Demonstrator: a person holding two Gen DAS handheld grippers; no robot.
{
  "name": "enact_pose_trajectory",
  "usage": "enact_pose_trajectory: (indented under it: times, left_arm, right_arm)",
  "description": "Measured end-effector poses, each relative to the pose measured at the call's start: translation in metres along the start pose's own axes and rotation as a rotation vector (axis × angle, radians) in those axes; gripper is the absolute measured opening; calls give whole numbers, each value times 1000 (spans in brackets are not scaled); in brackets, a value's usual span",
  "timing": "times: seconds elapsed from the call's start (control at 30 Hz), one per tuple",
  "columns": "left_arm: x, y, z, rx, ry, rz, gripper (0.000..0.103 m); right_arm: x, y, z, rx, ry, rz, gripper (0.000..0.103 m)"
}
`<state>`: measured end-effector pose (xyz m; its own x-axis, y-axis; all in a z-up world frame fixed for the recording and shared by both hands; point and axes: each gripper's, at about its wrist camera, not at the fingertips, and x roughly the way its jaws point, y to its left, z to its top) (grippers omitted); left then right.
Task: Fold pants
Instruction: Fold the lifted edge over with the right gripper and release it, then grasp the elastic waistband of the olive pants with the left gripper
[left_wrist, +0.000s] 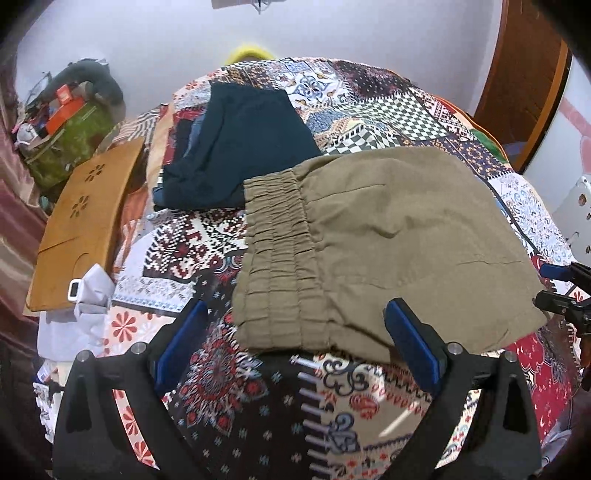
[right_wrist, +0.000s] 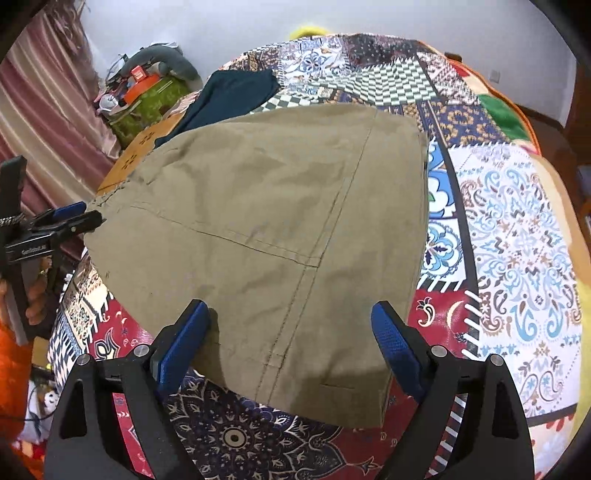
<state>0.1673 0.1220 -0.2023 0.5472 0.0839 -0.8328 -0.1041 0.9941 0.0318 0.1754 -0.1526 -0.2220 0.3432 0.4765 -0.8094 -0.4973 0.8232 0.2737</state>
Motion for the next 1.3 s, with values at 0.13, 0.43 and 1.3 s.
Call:
enact_pose_trajectory:
  times: [0.13, 0.43, 1.3]
  left_arm:
    - [-18, 5, 1, -14, -40, 9, 98]
    - [-34, 21, -6, -152, -27, -134, 98]
    - [46, 30, 1, -462, 130, -535, 90]
  right_arm:
    - [-11, 16, 8, -49, -39, -16, 88]
    - [-28, 58, 42, -148, -202, -13, 88]
    - [41, 61, 34, -123, -60, 43, 90]
